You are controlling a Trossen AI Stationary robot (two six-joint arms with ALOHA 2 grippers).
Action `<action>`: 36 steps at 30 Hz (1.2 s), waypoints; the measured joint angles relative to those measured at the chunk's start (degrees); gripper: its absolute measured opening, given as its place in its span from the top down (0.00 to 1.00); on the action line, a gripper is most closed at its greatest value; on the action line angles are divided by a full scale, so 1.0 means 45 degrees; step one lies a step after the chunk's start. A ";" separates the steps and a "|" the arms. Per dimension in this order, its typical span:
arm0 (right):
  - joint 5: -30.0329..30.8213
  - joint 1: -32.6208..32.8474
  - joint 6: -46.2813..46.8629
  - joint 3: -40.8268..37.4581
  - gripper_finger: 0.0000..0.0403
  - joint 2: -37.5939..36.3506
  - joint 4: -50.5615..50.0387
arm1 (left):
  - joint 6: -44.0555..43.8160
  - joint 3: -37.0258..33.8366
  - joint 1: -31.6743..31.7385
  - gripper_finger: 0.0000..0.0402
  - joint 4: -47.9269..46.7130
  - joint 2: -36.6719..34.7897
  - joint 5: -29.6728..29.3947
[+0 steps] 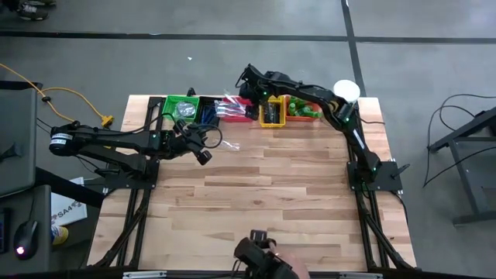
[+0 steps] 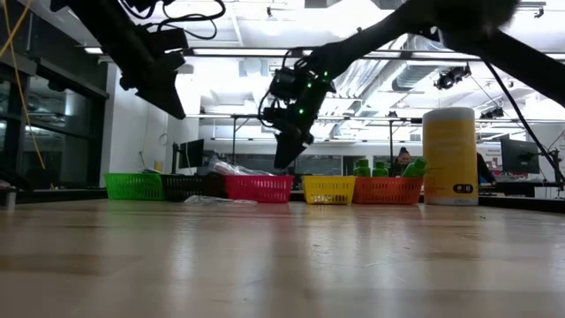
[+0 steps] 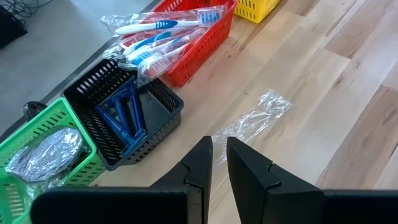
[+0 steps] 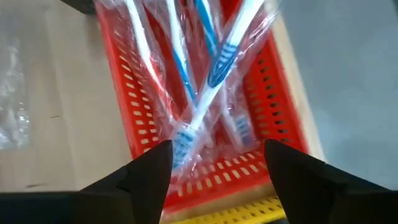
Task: Pick & Place Travel size toiletries
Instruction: Return To Home Position
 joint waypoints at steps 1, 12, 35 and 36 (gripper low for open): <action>0.0052 0.0039 -0.0070 0.0000 0.39 -0.0140 -0.0041 | 0.0000 0.0000 -0.0005 0.88 -0.0038 0.0000 -0.0013; -0.1690 0.0421 0.0377 0.0010 0.40 -0.1465 -0.0448 | 0.1027 -0.2002 0.0000 0.88 0.1637 -0.1724 -0.0209; -0.1642 0.3968 0.2163 -0.8837 0.40 -0.6535 0.7706 | 0.2929 -0.5801 0.0000 0.88 0.2986 -0.9804 0.0681; -0.1653 0.4163 0.2294 -0.9699 0.40 -0.6970 0.8421 | 0.2929 -0.5842 0.0000 0.88 0.3010 -0.9882 0.0680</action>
